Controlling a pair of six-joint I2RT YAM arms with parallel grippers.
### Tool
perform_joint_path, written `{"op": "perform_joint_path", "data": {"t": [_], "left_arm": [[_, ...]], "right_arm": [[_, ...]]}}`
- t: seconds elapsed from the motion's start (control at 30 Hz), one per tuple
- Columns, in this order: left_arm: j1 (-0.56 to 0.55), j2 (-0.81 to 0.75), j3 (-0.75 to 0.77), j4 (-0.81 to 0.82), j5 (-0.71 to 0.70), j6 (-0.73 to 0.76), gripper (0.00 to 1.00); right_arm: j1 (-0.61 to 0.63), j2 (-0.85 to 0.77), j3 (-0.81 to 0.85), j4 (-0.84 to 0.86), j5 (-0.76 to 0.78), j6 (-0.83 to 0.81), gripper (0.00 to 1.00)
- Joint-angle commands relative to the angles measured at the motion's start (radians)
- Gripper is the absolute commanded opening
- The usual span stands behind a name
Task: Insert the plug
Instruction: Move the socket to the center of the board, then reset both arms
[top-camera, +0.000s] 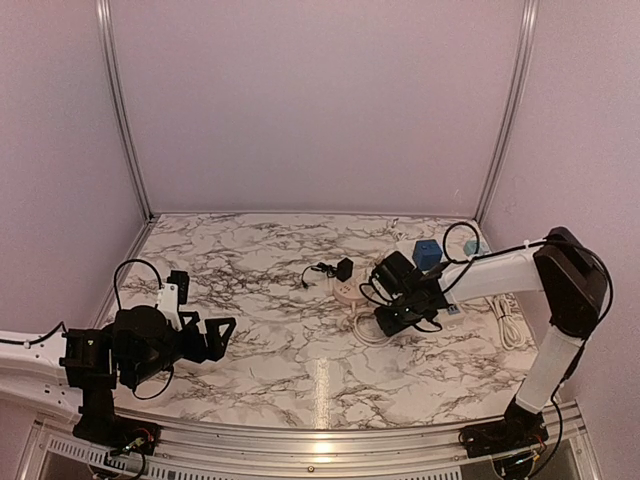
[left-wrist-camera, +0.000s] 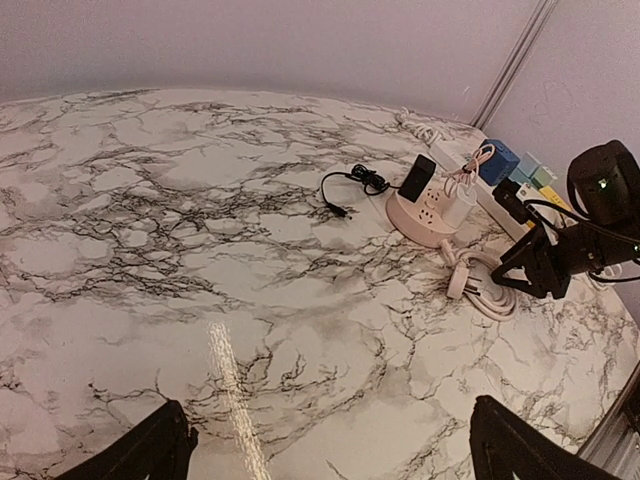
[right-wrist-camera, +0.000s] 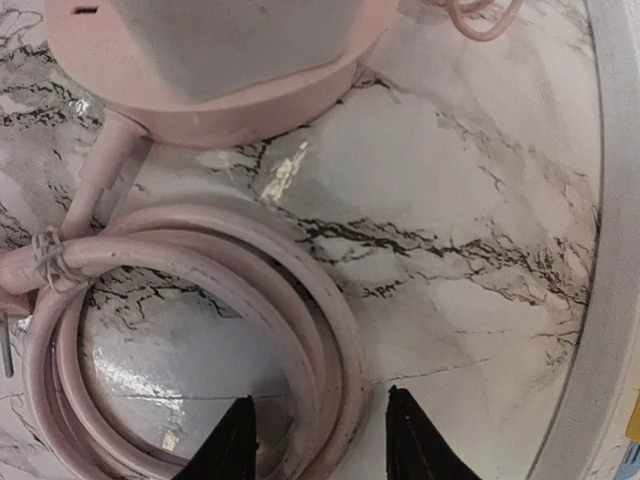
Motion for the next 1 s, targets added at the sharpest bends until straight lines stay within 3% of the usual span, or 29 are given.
{"op": "perform_joint_path", "data": {"t": [0.0,0.07,0.17,0.43,0.63,0.8,0.97], "left_arm": [[-0.006,0.016,0.030,0.029,0.016,0.007,0.99],[-0.009,0.016,0.032,0.028,0.015,0.007,0.99],[-0.013,0.016,0.036,0.025,0.013,0.010,0.99],[-0.030,0.085,0.187,-0.069,0.046,0.187,0.99],[-0.017,0.206,0.388,-0.268,0.069,0.274,0.99],[0.102,0.164,0.382,-0.244,0.226,0.255,0.99],[0.155,0.103,0.397,-0.291,0.255,0.303,0.99]], "right_arm": [[-0.003,-0.074,0.016,-0.064,-0.076,-0.012,0.51],[0.001,-0.127,0.037,-0.080,-0.076,-0.014,0.65],[0.013,-0.218,0.080,-0.107,-0.073,-0.034,0.98],[0.082,-0.466,0.131,-0.144,0.010,-0.100,0.99],[0.085,-0.735,-0.019,-0.026,0.056,-0.088,0.99],[0.086,-1.004,-0.172,0.069,0.094,-0.093,0.98],[0.086,-1.225,-0.235,0.078,0.104,-0.099,0.98]]}}
